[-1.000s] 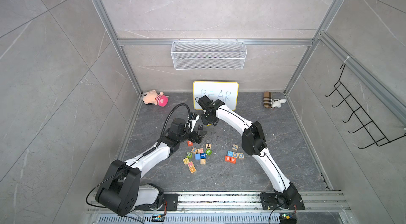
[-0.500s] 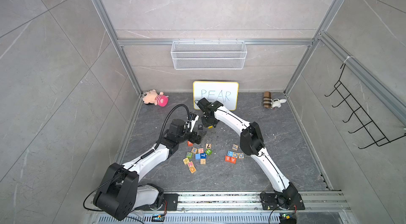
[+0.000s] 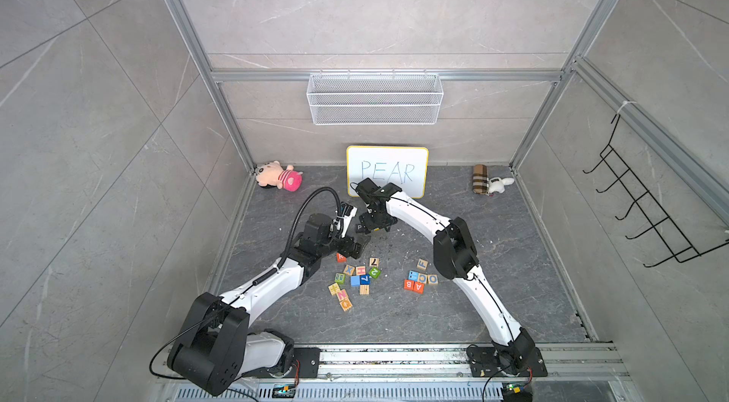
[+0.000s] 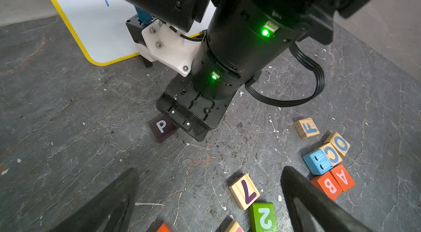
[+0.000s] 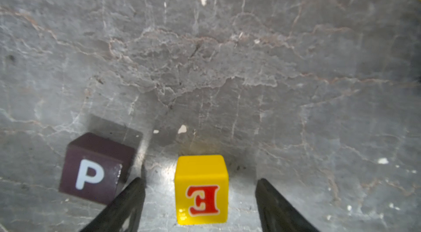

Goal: Spell the uppercase word “pear” with letter blocks
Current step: Place the letter block at the center of the board.

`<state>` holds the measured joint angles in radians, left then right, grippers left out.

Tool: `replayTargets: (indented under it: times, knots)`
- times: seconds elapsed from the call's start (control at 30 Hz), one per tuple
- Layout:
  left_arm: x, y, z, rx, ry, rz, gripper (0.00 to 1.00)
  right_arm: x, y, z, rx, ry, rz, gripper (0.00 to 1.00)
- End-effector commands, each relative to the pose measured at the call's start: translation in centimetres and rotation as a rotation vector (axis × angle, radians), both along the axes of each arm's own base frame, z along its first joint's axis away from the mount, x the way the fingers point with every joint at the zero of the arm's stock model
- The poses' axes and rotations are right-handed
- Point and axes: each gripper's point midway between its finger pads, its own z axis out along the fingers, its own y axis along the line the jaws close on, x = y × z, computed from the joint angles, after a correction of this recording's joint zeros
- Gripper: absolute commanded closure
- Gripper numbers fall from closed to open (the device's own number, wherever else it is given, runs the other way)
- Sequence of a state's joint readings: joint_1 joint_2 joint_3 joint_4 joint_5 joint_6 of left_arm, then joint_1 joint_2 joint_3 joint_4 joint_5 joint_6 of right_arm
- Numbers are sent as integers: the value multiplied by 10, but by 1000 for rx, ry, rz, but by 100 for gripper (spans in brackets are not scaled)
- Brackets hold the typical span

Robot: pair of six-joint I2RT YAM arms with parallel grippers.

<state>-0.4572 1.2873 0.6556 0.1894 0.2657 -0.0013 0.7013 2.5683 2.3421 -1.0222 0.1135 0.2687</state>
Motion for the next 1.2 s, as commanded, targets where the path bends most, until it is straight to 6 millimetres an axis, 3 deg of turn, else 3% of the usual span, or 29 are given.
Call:
replayTargets:
  times: [0.0,0.63,0.97,1.17]
  knots:
    - [8,-8,25,-43,-70,-24,0,0,-5,20,-5,-43,-12,20]
    - [5,-7,28,-51,-73,-20,0,13,-48,39,-88,-86,-58,21]
    - [5,-7,24,-52,-63,-17,0,14,-73,31,-73,-62,-89,22]
    - [7,-7,25,-53,-65,-13,0,23,-73,30,-42,-69,-104,23]
